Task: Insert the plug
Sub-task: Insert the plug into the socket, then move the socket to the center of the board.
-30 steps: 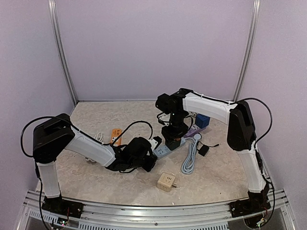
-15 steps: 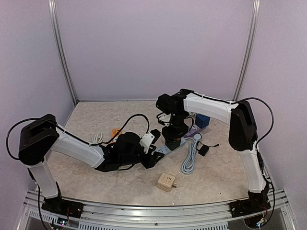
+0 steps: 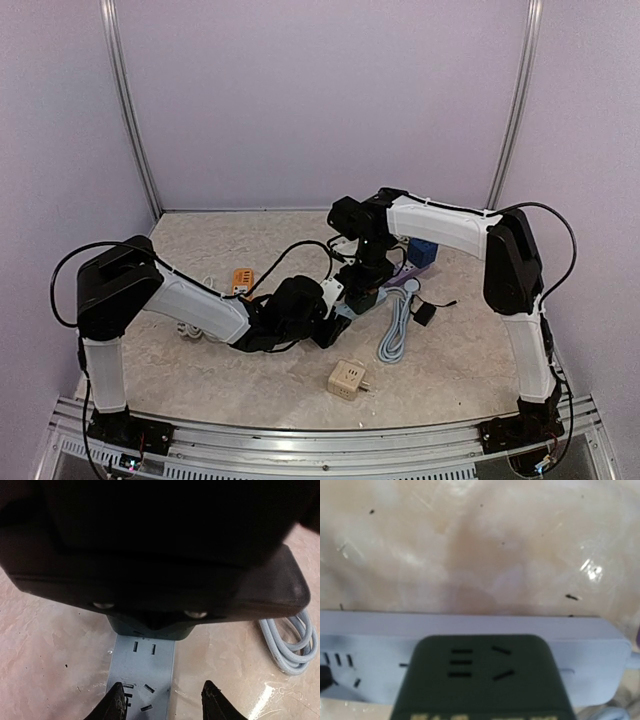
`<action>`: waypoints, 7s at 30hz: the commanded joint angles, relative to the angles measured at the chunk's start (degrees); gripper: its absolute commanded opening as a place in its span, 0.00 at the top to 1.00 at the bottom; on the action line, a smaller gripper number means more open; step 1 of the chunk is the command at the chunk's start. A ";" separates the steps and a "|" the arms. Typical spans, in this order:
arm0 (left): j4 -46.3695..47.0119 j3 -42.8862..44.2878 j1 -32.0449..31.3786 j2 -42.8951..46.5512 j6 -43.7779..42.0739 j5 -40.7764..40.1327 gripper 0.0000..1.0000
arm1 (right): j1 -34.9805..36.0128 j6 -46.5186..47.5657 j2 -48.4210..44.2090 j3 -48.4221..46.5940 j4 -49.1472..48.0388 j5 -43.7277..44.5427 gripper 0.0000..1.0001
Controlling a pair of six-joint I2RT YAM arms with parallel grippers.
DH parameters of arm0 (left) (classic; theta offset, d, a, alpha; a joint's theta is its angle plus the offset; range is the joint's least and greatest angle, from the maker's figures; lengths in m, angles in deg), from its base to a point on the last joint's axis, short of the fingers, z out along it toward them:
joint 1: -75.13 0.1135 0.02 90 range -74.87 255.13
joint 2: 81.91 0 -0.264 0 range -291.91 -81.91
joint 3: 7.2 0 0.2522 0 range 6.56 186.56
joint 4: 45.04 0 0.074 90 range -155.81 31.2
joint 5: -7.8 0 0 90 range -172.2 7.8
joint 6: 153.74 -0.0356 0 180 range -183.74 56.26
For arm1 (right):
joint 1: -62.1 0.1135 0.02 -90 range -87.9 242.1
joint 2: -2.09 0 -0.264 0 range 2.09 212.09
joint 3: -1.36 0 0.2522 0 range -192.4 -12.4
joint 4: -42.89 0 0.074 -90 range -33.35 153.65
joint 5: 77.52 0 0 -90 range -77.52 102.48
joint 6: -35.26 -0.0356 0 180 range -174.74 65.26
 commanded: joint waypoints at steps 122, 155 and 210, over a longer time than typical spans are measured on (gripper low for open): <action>30.65 -14.44 0.31 -8.16 -3.14 10.50 0.82 | 2.07 1.80 -12.94 17.16 -15.81 4.05 0.42; 30.11 -15.19 2.16 -6.04 -1.73 8.69 0.82 | 4.79 3.93 -6.30 25.17 -16.62 -6.92 0.86; 15.91 -24.18 -3.32 21.60 1.52 -18.77 0.01 | -2.72 4.87 7.57 -26.06 -20.19 8.57 0.86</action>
